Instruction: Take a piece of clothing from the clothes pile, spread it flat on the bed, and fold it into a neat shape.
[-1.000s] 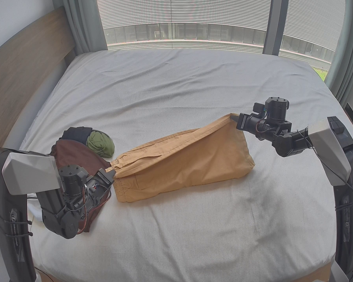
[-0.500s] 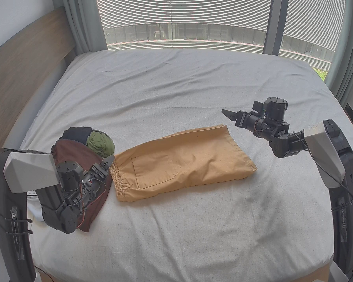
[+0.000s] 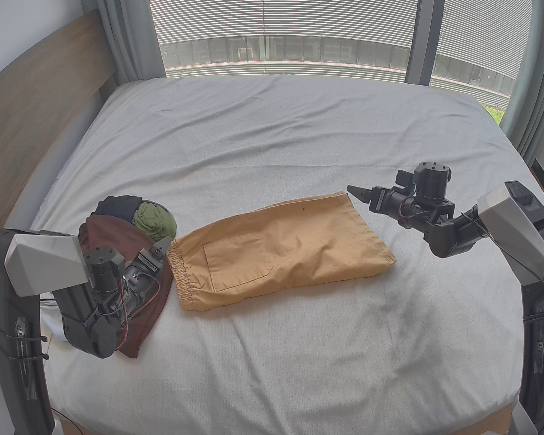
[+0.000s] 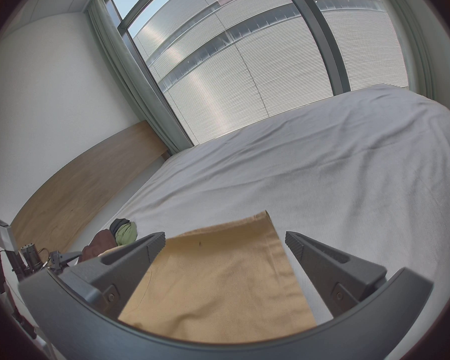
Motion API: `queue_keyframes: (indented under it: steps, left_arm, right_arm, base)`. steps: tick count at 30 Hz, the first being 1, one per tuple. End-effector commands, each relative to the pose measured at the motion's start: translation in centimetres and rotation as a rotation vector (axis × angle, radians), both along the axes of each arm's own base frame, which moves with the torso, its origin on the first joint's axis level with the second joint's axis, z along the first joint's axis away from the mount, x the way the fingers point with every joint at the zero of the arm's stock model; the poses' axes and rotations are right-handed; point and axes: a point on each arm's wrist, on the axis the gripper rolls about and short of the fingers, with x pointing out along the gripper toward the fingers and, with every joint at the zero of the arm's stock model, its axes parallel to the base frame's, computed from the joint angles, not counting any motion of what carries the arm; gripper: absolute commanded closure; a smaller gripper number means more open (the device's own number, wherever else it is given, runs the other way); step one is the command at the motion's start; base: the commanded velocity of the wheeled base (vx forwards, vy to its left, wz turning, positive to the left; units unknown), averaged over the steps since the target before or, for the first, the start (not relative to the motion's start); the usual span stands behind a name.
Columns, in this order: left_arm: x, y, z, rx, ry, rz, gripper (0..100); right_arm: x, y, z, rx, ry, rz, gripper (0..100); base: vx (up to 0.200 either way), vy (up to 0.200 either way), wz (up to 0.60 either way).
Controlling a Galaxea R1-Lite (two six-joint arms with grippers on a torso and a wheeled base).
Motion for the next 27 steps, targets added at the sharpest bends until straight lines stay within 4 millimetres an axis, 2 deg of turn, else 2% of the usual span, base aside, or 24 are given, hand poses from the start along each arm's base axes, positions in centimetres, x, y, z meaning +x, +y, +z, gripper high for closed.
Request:
queue_keyframes:
  steps: [1,3,8,12,16,27]
  left_arm:
    - [-0.1,0.3,1.1,-0.003,-0.027,0.007,0]
    - [-0.3,0.2,1.7,-0.008,-0.039,0.002,0]
    - [-0.6,0.0,3.7,-0.025,-0.089,-0.005,0]
    - [-0.8,-0.2,4.0,-0.061,-0.090,-0.012,0]
    - [-1.0,-0.8,3.9,-0.093,-0.081,-0.026,0]
    - [-1.1,-1.9,3.6,-0.191,-0.053,-0.081,0]
  right_arm:
    - [-2.8,-0.2,0.5,0.004,0.018,0.009,0]
    - [-3.7,-0.1,0.2,0.008,0.034,0.014,0]
    - [-7.8,1.2,0.4,0.084,0.068,0.049,0]
    - [-9.0,1.5,-0.4,0.085,0.066,0.060,0]
    - [-9.2,1.4,-0.6,0.092,0.050,0.060,0]
    - [-9.8,0.7,-3.9,0.145,0.082,0.040,0]
  base:
    - [0.000,0.000,0.00]
    - [0.000,0.000,0.00]
    - [0.000,0.000,0.00]
    - [0.000,0.000,0.00]
    - [0.000,0.000,0.00]
    - [0.000,0.000,0.00]
